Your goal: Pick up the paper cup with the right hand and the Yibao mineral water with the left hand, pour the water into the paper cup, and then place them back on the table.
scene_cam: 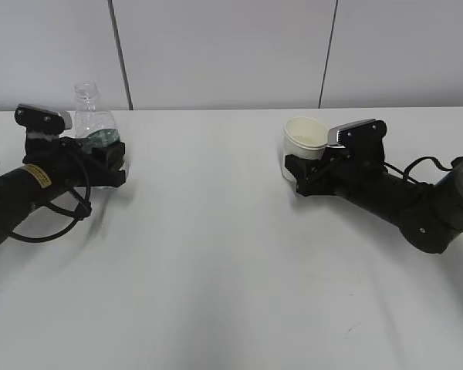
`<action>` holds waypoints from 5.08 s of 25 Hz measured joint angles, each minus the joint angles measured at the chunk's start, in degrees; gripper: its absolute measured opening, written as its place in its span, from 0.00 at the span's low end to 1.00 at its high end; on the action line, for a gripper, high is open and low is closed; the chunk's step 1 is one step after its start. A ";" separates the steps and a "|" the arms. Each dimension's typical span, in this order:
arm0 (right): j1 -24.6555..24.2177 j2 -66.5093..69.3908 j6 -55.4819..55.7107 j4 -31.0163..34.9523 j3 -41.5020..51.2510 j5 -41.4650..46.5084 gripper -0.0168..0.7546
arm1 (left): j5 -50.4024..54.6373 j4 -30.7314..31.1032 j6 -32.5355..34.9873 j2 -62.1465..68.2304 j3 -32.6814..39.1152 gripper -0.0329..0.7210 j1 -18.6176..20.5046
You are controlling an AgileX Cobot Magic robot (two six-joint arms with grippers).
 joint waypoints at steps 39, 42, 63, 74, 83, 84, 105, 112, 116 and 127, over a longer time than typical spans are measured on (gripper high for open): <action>0.00 0.00 -0.30 -0.49 0.00 2.23 0.73 | 0.02 0.04 0.00 0.00 0.00 0.44 0.00; 0.00 0.00 -0.30 -0.62 0.00 2.23 0.76 | 0.02 0.04 0.00 0.00 0.00 0.44 0.00; 0.00 0.00 0.13 -0.66 0.73 2.32 0.79 | 0.06 0.04 0.00 0.00 0.00 0.44 0.00; 0.00 -2.58 0.26 -0.75 3.22 5.19 0.79 | 0.06 0.04 0.00 0.00 0.00 0.44 0.00; 0.00 -2.61 0.26 -1.14 3.24 5.30 0.79 | 0.06 0.04 -0.07 0.00 0.00 0.44 0.00; 0.00 -2.61 0.40 -1.25 3.24 5.30 0.79 | 0.06 0.04 -0.07 0.00 0.00 0.44 0.00; 0.00 -2.61 2.67 -2.68 3.34 5.55 0.87 | 0.06 0.04 -0.07 0.00 0.00 0.44 0.00; 0.00 -3.50 3.20 -2.78 4.57 5.81 0.87 | 0.06 0.04 -0.12 0.00 0.00 0.44 0.00; 0.00 -5.96 3.24 -2.08 6.32 6.23 0.87 | 0.06 0.04 -0.12 0.00 0.00 0.44 0.00; 0.00 -9.22 3.75 -1.55 6.85 11.85 0.86 | 0.06 0.04 -0.17 0.00 0.00 0.44 0.00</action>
